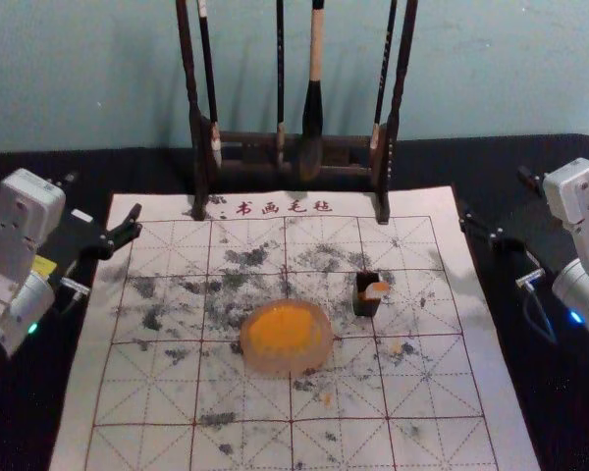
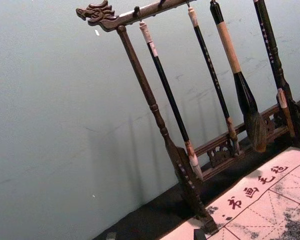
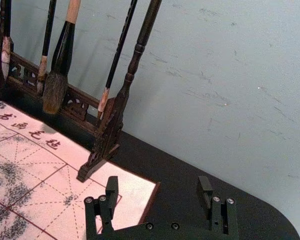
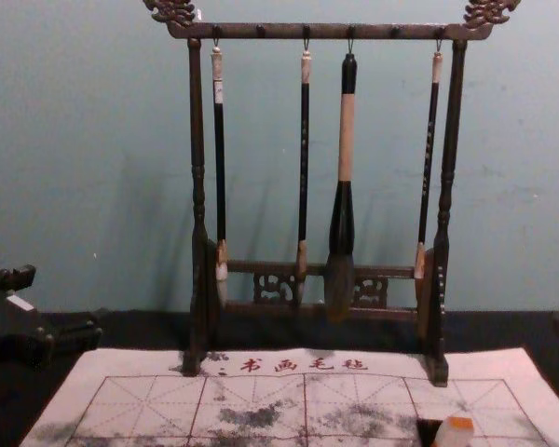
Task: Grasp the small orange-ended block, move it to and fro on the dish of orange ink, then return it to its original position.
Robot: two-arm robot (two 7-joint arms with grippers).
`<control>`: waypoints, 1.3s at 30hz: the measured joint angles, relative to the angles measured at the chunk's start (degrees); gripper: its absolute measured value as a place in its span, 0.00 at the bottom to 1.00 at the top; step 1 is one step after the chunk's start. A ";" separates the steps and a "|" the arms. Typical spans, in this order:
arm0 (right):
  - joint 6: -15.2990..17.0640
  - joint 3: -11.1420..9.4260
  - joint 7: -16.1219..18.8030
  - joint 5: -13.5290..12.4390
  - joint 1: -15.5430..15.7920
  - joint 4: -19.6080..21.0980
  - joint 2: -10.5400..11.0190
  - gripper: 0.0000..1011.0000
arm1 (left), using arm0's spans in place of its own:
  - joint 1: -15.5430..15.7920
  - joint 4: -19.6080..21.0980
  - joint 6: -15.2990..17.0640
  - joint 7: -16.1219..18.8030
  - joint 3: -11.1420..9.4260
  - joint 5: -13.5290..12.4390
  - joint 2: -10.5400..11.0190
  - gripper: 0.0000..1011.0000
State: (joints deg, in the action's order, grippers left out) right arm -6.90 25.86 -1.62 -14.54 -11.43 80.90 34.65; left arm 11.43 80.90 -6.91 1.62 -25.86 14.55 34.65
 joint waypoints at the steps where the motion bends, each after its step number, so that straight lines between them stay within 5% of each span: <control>1: 0.00 0.00 0.00 0.00 0.00 0.00 0.00 0.99 | 0.00 0.00 0.00 0.00 0.00 0.00 0.00 0.99; 39: 0.00 0.00 0.00 0.00 0.00 0.00 0.00 0.99 | 0.00 0.00 0.00 0.00 0.00 0.00 0.00 0.99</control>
State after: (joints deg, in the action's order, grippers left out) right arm -6.91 25.86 -1.62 -14.55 -11.43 80.90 34.65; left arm 11.43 80.90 -6.91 1.62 -25.86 14.55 34.64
